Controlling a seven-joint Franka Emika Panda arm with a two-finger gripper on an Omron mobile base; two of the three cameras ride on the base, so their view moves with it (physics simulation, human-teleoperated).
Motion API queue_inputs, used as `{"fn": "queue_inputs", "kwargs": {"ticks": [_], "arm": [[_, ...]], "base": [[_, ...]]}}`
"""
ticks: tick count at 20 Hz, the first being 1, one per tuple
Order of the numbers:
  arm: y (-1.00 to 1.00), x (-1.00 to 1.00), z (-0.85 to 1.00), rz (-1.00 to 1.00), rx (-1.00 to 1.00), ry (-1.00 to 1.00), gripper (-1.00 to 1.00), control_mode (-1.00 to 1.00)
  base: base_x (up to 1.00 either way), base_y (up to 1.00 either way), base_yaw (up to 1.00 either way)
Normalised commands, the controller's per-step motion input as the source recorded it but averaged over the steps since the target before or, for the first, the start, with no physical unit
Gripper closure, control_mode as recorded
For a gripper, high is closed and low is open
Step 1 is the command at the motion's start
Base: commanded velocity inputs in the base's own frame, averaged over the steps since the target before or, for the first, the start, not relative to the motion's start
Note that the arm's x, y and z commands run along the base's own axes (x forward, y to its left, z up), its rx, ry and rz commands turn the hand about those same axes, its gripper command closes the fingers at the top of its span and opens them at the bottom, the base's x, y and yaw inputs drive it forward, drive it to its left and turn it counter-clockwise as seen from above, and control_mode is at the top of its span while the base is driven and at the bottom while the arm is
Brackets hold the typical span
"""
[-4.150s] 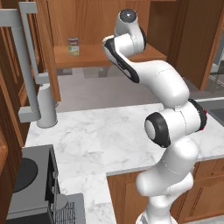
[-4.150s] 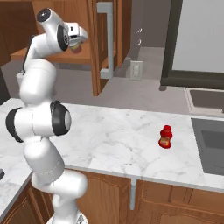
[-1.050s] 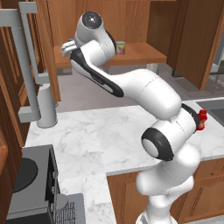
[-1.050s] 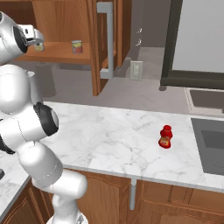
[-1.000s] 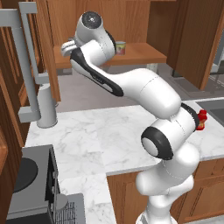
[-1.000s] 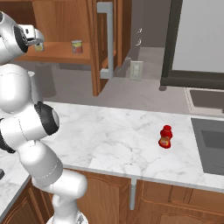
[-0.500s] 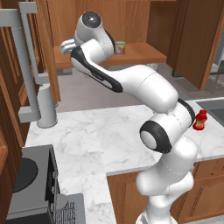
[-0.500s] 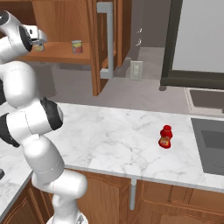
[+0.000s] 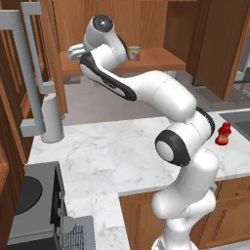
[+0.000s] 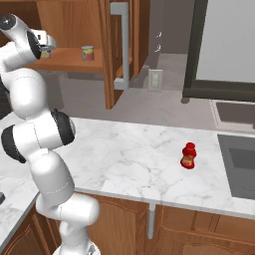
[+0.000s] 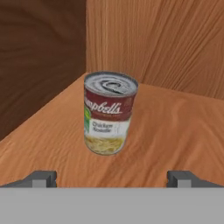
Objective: Restock the canned food cabinet by taking the new fresh canned food from the counter and placing it in the cabinet. Then, take the old canned food from the cabinet and place it on the counter.
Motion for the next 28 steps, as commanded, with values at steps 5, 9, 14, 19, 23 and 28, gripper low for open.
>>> {"fn": "queue_inputs", "kwargs": {"ticks": [5,9,14,19,23,28], "arm": [[0.08,0.18,0.0,0.0,0.0,0.0,-1.0,-1.0],[0.12,0.2,0.0,0.0,0.0,0.0,-1.0,-1.0],[0.09,0.17,0.0,0.0,0.0,0.0,-1.0,-1.0],[0.07,0.14,0.0,0.0,0.0,0.0,-1.0,-1.0],[0.06,0.07,-0.01,0.0,0.0,0.0,-1.0,-1.0],[0.0,0.02,-0.03,0.0,0.0,0.0,-1.0,-1.0]], "base": [[0.0,0.0,0.0],[0.0,0.0,0.0],[0.0,0.0,0.0],[0.0,0.0,0.0],[0.0,0.0,0.0],[0.0,0.0,0.0]]}}
